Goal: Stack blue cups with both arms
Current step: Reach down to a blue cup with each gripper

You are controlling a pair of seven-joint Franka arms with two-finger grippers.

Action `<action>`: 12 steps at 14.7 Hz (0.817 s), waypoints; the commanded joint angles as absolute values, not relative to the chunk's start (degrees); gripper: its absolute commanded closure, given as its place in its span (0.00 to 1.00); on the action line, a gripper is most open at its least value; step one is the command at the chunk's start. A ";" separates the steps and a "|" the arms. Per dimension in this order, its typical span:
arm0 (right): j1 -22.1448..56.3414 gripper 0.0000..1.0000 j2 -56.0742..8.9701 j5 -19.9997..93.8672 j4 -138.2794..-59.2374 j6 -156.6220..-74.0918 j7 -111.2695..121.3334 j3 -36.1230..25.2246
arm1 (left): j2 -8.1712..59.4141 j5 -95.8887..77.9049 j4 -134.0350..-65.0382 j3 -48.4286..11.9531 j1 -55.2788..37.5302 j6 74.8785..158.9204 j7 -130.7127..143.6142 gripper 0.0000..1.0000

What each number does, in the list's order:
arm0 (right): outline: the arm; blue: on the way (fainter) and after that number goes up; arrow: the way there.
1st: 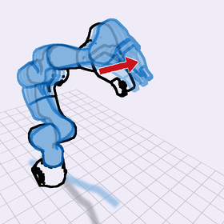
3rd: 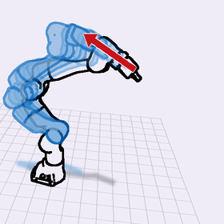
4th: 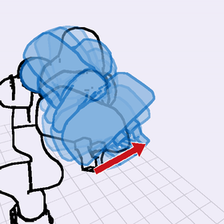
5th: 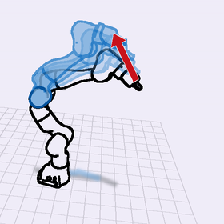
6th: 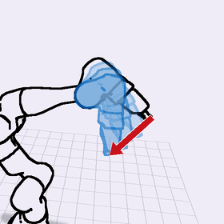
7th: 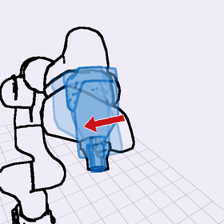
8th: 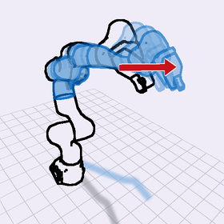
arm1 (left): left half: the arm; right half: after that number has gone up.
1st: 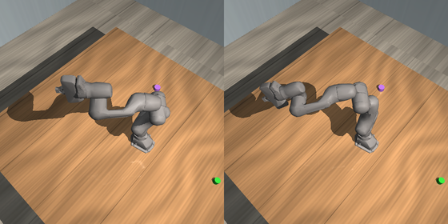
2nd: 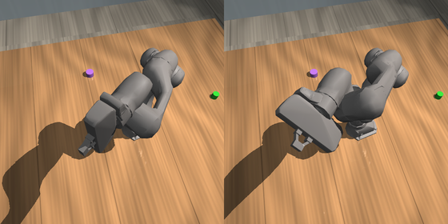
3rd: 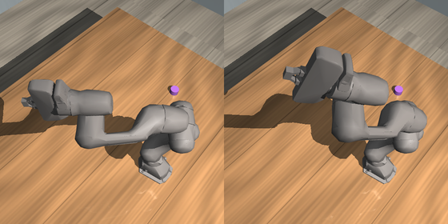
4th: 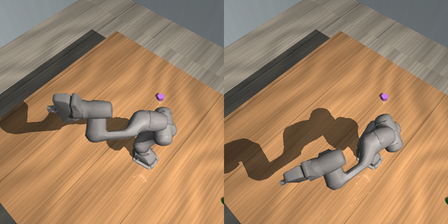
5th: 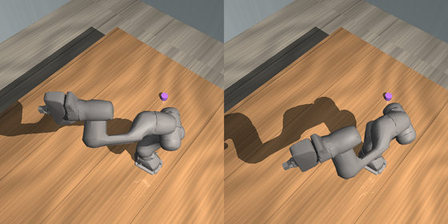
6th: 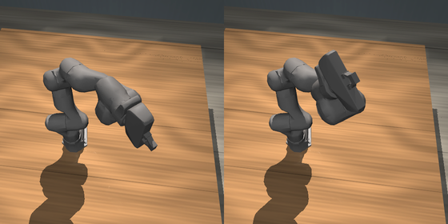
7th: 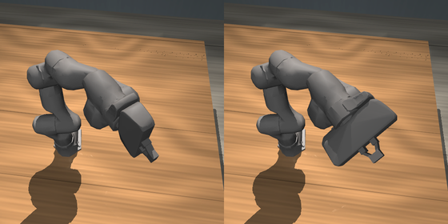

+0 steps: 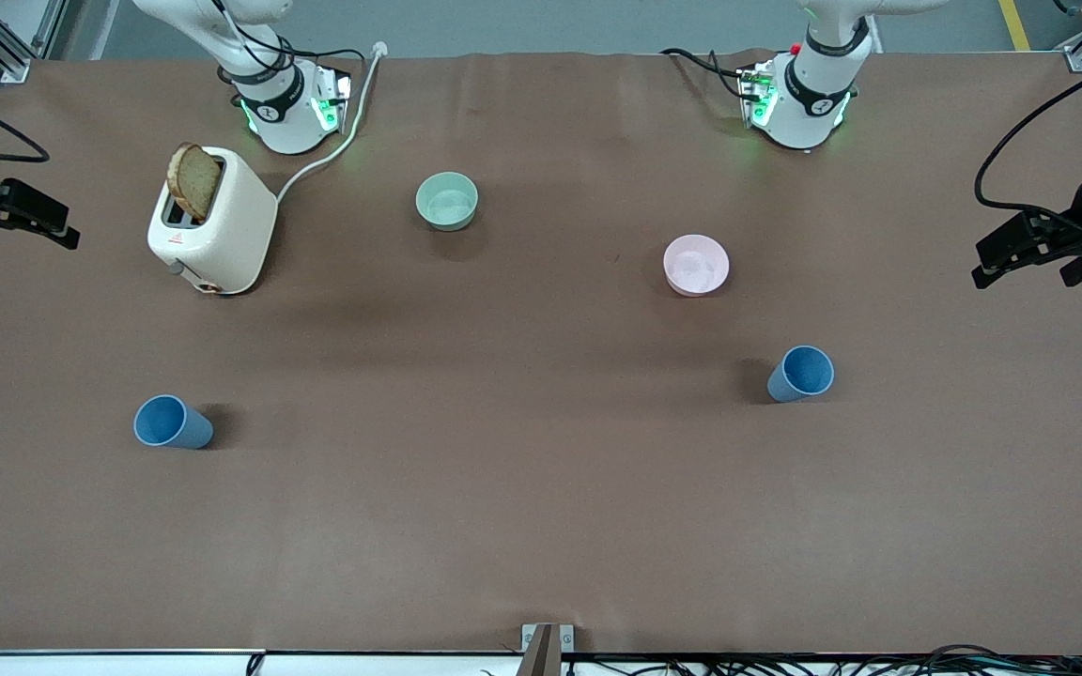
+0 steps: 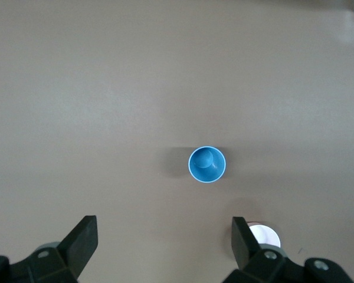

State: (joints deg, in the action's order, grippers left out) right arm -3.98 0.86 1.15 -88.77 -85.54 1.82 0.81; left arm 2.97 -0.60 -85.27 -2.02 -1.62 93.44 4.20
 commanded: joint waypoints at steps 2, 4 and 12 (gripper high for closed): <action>-4.57 0.00 1.41 0.70 -88.59 -84.99 2.46 1.23 | 2.37 -1.41 -84.29 -2.20 -1.50 92.64 4.75 0.00; -4.57 0.00 1.41 0.70 -88.59 -85.08 2.46 1.23 | 2.37 -1.49 -84.29 -2.20 -1.49 92.64 4.75 0.00; -7.02 0.00 0.79 0.62 -89.82 -88.05 4.12 1.06 | 3.25 -1.75 -84.90 -2.37 -1.32 90.44 3.52 0.00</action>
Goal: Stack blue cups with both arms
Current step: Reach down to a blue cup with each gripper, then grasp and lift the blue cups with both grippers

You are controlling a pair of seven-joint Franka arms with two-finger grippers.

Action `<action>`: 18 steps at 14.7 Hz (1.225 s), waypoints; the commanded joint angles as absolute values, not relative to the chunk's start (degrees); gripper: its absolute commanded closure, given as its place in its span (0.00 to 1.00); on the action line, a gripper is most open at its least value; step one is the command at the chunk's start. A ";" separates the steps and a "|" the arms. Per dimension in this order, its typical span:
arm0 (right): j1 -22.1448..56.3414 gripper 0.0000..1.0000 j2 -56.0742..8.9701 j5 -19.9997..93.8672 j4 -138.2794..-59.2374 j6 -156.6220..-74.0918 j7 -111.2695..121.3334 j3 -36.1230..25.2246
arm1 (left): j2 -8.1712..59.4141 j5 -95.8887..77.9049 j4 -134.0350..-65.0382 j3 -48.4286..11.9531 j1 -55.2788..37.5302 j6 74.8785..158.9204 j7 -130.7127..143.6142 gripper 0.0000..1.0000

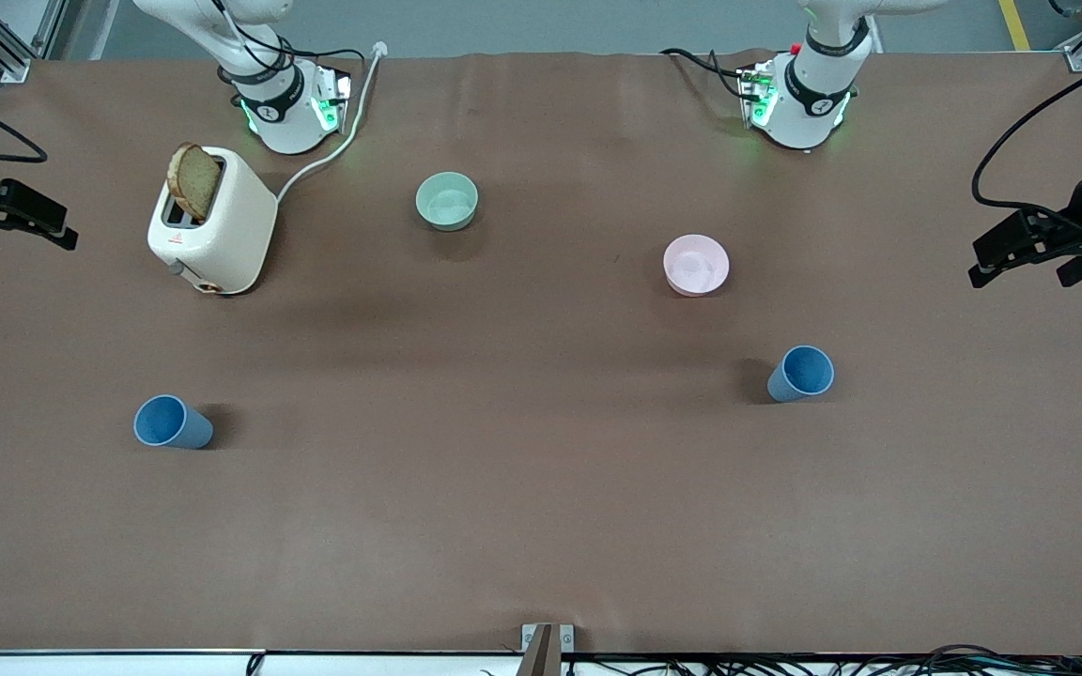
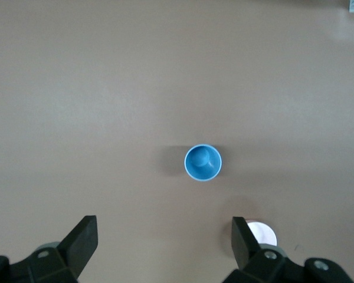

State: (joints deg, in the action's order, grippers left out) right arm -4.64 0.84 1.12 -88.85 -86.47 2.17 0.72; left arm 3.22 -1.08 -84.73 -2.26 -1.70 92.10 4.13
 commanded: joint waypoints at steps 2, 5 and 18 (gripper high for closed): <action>-10.44 0.00 -0.43 0.70 -92.45 -92.09 7.98 1.05 | 5.61 -1.50 -84.38 -2.46 -1.93 91.05 3.52 0.00; -14.40 0.00 -2.54 0.97 -97.28 -99.12 11.86 1.14 | 10.79 -1.76 -84.20 -2.64 -2.55 91.32 3.17 0.00; -15.03 0.02 -22.66 2.81 -98.44 -121.62 11.78 1.14 | 21.00 -1.58 -107.83 -4.04 -2.64 122.06 2.02 0.00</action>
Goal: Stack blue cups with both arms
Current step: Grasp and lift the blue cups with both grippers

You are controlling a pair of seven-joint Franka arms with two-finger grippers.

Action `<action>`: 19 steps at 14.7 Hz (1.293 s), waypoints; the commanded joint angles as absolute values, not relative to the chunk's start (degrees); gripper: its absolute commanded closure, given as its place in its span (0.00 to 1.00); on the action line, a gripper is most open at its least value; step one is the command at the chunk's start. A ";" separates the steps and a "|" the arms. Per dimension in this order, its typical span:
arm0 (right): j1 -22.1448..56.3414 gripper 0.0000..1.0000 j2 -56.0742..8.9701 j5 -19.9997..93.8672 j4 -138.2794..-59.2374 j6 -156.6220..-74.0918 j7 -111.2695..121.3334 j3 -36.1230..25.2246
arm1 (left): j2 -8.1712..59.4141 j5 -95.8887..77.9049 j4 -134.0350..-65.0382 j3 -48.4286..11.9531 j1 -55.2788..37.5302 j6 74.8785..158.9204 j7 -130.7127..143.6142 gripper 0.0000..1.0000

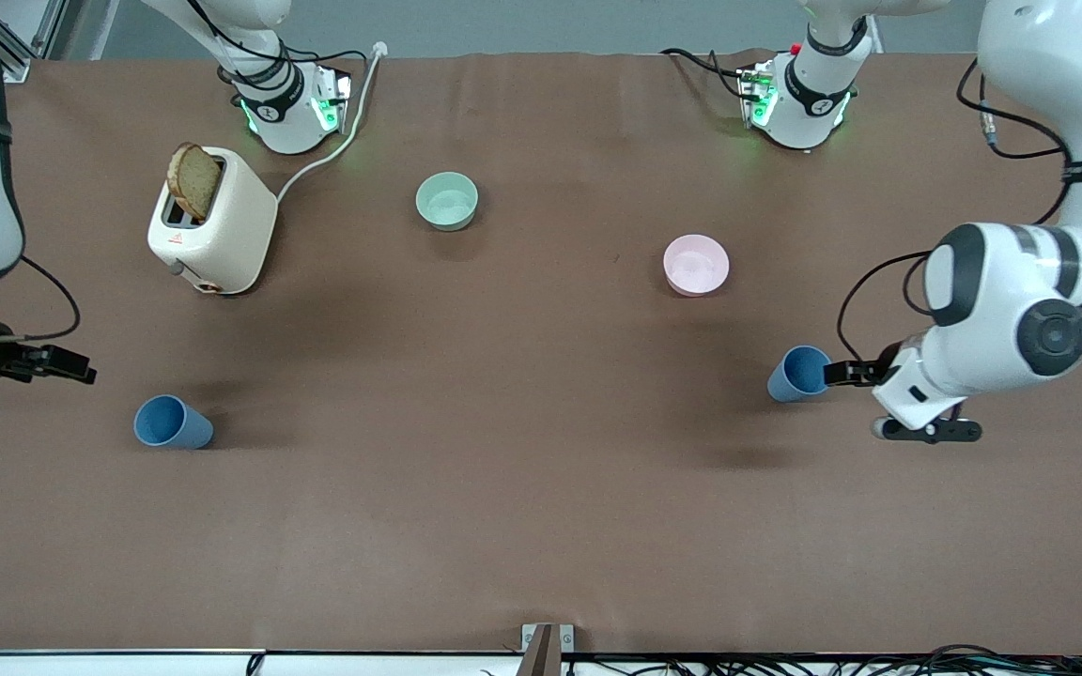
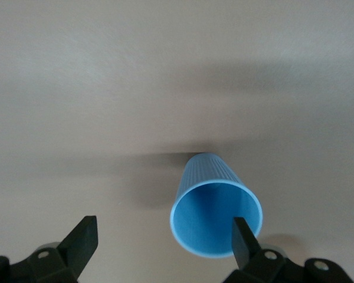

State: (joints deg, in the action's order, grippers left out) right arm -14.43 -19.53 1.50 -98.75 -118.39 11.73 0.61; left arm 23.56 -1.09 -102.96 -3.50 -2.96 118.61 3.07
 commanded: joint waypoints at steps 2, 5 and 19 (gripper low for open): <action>-14.94 0.02 -25.65 2.90 -98.44 -126.36 11.78 1.14 | 21.09 -1.50 -110.12 -4.30 -2.81 124.53 3.08 0.00; -14.94 0.02 -29.17 2.90 -98.44 -131.65 11.87 1.14 | 21.71 -1.41 -111.09 -4.39 -2.20 124.63 2.81 0.00; -14.24 0.07 -33.22 2.90 -98.61 -135.70 11.95 1.41 | 24.34 -1.32 -109.60 -4.39 -2.46 125.33 1.23 0.90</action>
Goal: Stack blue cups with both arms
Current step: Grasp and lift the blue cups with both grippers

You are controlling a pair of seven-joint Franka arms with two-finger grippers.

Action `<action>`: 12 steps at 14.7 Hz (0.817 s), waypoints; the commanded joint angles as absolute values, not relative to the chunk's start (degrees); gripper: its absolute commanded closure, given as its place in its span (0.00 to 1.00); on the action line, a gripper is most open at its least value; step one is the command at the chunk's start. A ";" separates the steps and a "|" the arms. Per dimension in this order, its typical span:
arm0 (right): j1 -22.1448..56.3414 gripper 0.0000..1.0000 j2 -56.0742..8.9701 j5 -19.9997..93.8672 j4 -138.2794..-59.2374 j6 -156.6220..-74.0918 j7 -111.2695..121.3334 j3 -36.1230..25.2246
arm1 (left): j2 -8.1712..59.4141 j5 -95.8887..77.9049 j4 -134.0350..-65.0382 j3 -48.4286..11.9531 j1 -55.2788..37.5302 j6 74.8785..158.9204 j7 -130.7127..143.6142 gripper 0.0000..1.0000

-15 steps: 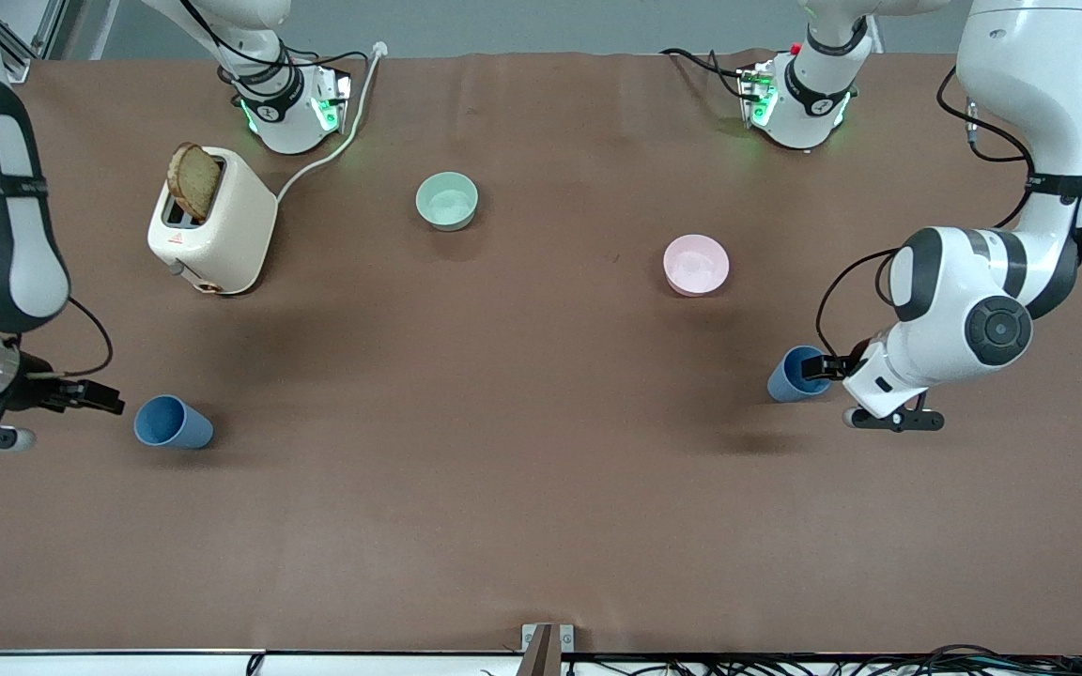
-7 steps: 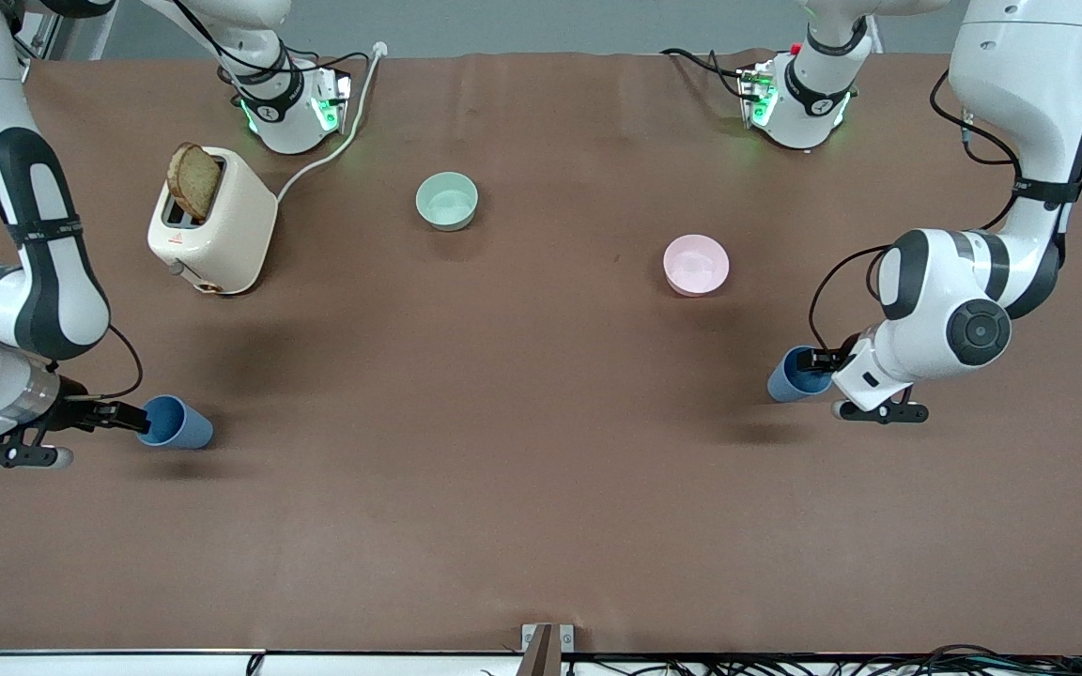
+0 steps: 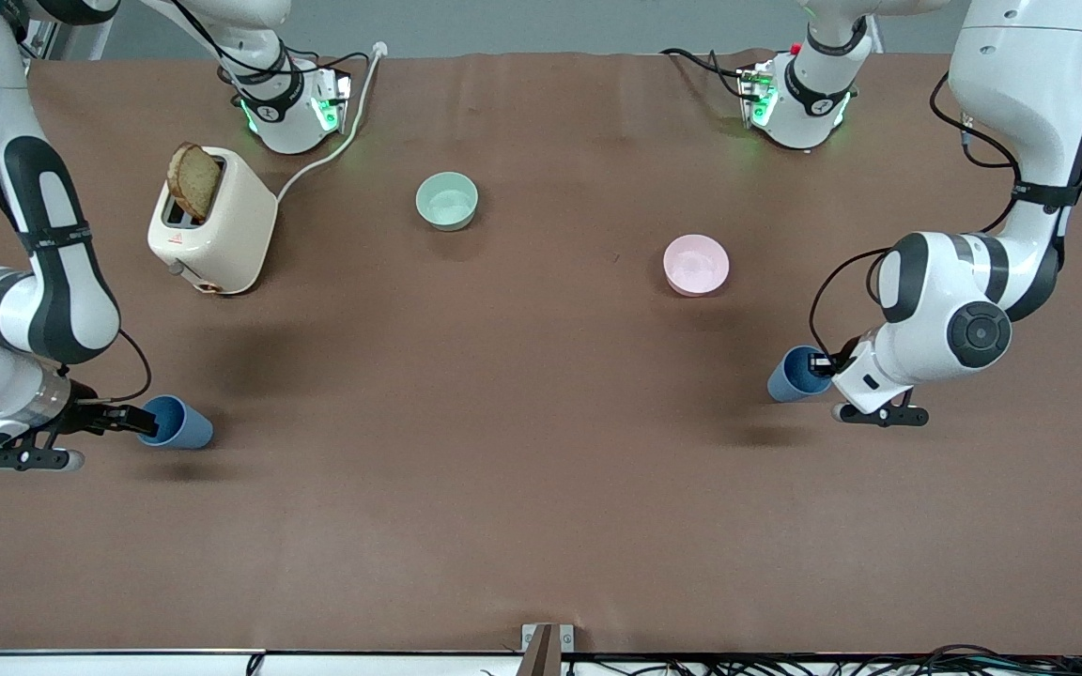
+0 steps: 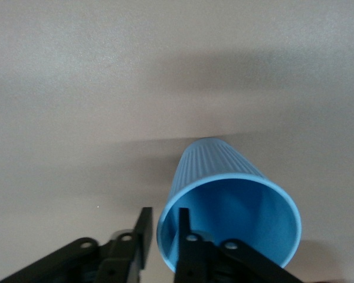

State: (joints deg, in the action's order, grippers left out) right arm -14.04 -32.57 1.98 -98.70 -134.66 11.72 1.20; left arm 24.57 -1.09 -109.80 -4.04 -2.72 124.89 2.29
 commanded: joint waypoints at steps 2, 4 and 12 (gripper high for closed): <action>-14.24 0.14 -33.40 2.90 -98.61 -135.62 11.95 1.41 | 24.26 -1.32 -108.73 -4.39 -2.81 124.89 1.32 0.99; -14.15 0.49 -33.31 2.90 -98.61 -135.18 11.95 1.49 | 24.17 -1.32 -107.32 -4.39 -2.99 124.54 1.49 0.99; -14.06 0.94 -33.14 2.90 -99.49 -135.00 11.87 1.49 | 25.04 -2.02 -86.69 -8.87 -3.69 104.78 0.26 0.99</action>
State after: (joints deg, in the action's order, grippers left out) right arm -14.01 -33.36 2.19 -98.71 -134.93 11.72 1.36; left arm 23.96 -1.24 -93.70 -7.28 -3.18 110.19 0.70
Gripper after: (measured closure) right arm 0.885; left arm 0.952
